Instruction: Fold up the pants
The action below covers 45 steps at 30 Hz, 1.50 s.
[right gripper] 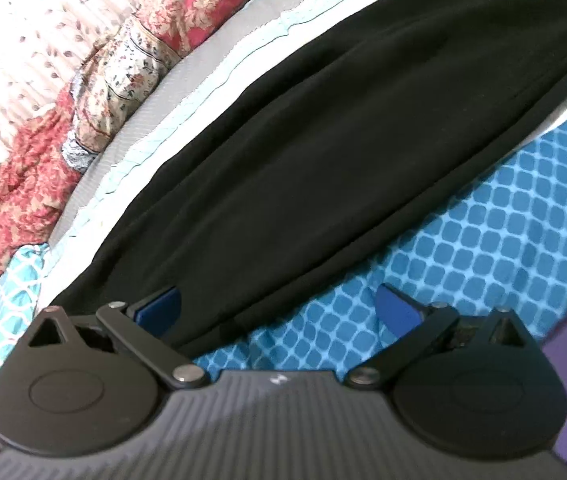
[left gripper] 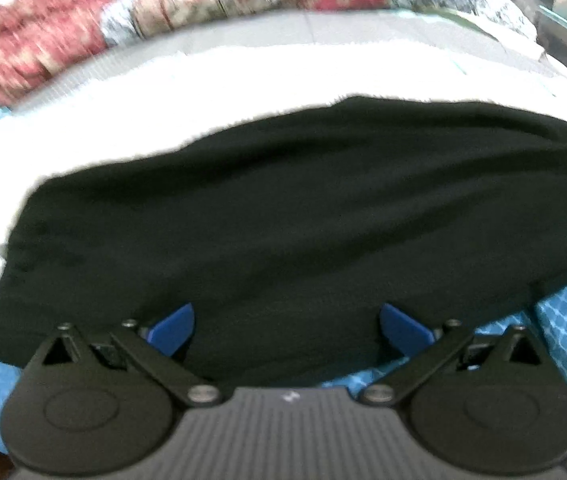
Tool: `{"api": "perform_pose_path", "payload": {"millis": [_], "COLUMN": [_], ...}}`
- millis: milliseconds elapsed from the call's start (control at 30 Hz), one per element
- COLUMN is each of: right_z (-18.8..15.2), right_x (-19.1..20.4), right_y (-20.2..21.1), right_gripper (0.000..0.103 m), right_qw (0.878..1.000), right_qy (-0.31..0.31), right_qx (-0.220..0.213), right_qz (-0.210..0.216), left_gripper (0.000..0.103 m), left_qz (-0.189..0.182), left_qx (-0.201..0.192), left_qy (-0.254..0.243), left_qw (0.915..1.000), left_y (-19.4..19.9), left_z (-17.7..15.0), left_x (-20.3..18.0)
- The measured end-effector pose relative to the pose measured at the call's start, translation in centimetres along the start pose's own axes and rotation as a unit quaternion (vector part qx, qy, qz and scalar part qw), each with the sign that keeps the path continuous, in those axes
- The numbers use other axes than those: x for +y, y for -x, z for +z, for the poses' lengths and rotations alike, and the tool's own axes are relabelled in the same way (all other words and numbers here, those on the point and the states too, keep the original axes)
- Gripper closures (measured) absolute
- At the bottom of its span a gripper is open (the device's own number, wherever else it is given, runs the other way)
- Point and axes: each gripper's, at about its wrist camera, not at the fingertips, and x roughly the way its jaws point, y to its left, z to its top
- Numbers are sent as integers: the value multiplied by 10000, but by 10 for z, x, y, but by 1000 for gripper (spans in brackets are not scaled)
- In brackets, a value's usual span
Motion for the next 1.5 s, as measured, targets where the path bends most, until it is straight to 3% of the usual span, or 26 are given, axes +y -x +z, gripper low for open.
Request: {"api": "perform_pose_path", "payload": {"millis": [233, 667, 1167, 1500], "right_z": [-21, -30, -34, -36], "right_x": [25, 49, 50, 55], "right_y": [15, 14, 8, 6], "right_gripper": [0, 0, 0, 0], "right_qw": [9985, 9965, 9972, 9976], "right_qy": [553, 831, 745, 674], "right_qx": [-10, -46, 66, 92], "right_qz": [-21, -25, -70, -117], "left_gripper": [0, 0, 0, 0], "left_qz": [265, 375, 602, 631], "left_qx": [-329, -340, -301, -499], "left_qy": [253, 384, 406, 364], "left_qw": [9988, 9980, 9969, 9961], "left_y": [31, 42, 38, 45], "left_z": [8, 7, 4, 4], "left_x": [16, 23, 30, 29]}}
